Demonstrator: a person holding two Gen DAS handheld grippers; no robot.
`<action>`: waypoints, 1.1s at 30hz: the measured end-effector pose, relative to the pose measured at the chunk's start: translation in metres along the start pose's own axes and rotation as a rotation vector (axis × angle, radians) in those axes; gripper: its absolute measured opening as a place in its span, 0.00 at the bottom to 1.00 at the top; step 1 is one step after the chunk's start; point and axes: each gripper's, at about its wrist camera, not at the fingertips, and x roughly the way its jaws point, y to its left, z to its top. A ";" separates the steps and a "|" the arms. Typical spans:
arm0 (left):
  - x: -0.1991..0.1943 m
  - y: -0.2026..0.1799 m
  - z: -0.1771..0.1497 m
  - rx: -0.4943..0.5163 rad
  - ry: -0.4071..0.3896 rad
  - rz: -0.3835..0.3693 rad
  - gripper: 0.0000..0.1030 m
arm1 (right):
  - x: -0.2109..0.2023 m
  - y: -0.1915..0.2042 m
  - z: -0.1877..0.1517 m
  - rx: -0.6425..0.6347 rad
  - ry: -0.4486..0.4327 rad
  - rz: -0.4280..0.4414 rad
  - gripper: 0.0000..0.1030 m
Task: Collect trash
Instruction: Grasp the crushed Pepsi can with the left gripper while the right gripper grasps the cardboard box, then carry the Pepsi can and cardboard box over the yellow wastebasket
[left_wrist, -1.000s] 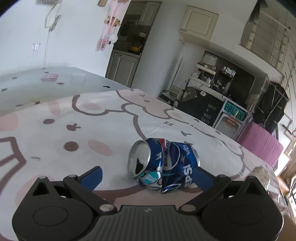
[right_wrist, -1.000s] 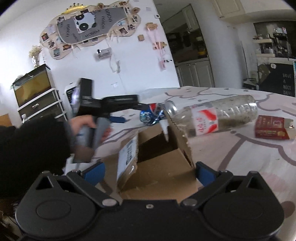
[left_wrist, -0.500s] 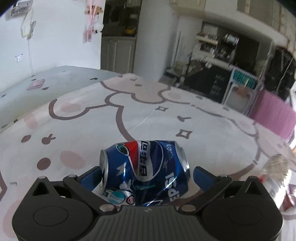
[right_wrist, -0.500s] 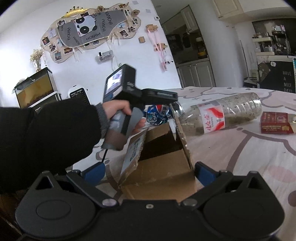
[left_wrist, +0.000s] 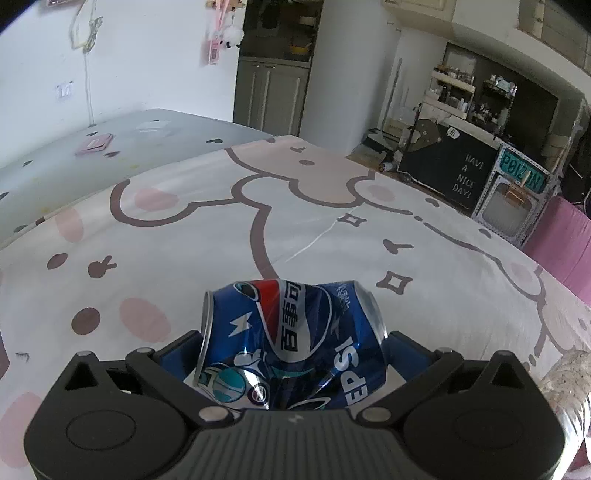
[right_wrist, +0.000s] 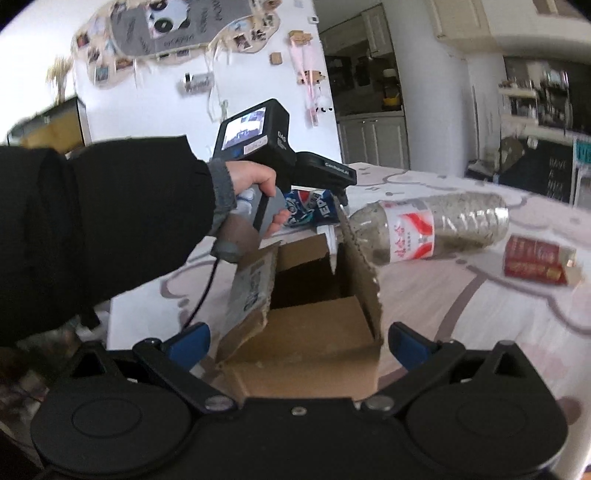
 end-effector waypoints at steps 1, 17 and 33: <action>-0.002 0.000 -0.002 0.011 -0.004 -0.006 0.99 | 0.001 0.000 0.001 -0.002 -0.001 -0.003 1.00; -0.077 0.030 -0.032 0.102 -0.091 -0.102 0.99 | 0.017 0.014 0.007 -0.018 0.046 -0.091 0.88; -0.159 0.051 -0.094 0.091 -0.085 -0.144 0.99 | -0.037 0.013 0.009 0.055 0.063 -0.186 0.86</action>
